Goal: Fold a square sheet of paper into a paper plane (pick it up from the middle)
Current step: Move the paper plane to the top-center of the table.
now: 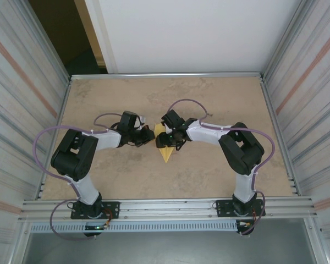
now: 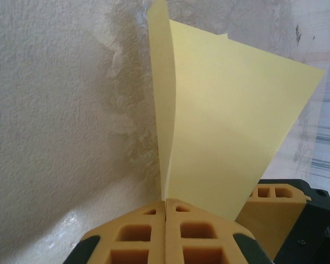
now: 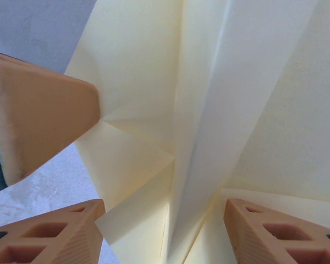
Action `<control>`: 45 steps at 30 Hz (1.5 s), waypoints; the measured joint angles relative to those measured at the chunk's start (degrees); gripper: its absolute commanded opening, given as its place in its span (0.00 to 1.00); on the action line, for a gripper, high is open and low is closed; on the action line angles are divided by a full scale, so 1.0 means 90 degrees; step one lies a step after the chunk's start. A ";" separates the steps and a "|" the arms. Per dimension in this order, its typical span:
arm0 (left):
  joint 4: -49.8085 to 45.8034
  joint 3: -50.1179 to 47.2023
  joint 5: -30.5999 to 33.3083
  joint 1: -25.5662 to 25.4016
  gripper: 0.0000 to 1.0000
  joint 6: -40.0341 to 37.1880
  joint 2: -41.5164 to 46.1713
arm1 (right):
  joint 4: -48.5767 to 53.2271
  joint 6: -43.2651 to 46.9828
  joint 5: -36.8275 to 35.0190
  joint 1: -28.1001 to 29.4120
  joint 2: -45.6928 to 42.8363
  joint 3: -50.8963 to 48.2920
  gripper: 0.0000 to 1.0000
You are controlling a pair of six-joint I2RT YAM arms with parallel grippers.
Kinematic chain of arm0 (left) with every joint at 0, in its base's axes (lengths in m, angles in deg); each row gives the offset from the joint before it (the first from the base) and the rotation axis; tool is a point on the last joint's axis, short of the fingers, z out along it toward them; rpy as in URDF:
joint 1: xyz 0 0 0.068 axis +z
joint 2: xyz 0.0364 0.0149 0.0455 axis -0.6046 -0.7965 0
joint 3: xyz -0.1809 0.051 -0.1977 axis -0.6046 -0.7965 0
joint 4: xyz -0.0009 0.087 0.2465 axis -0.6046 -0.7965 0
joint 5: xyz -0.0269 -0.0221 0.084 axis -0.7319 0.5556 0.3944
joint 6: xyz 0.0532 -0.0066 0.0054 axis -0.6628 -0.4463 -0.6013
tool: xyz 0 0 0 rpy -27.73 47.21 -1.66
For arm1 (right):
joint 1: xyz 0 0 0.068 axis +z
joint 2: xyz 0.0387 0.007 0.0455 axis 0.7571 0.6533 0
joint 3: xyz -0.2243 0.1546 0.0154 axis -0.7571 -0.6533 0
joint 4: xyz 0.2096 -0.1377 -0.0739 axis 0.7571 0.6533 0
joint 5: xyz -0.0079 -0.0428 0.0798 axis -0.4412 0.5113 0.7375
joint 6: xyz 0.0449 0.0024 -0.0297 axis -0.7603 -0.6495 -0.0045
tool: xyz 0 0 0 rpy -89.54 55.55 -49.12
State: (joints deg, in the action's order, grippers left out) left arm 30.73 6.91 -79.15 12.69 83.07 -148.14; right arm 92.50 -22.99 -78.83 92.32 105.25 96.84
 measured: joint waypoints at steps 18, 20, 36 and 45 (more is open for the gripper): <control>0.0000 0.0000 0.0000 0.0000 0.05 0.0000 0.0000 | 0.0279 -0.0049 -0.0381 0.0112 0.0002 0.0053 0.39; -0.0002 0.0000 0.0000 0.0000 0.08 0.0000 0.0000 | 0.0345 -0.0121 -0.0440 0.0143 0.0012 0.0085 0.37; -0.0962 -0.0070 0.0709 0.0561 0.54 -0.0199 0.1226 | 0.0920 -0.0367 -0.1304 0.0066 0.0100 0.0648 0.06; -0.1562 -0.0500 0.1088 0.1156 0.74 -0.0333 0.1819 | 0.1064 -0.0311 -0.1486 -0.0423 0.0287 0.1146 0.04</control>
State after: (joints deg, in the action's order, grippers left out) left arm 16.68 2.41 -69.36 23.09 80.08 -131.77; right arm 102.07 -25.79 -92.21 88.52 107.83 107.15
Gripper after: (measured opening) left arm 0.690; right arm 0.064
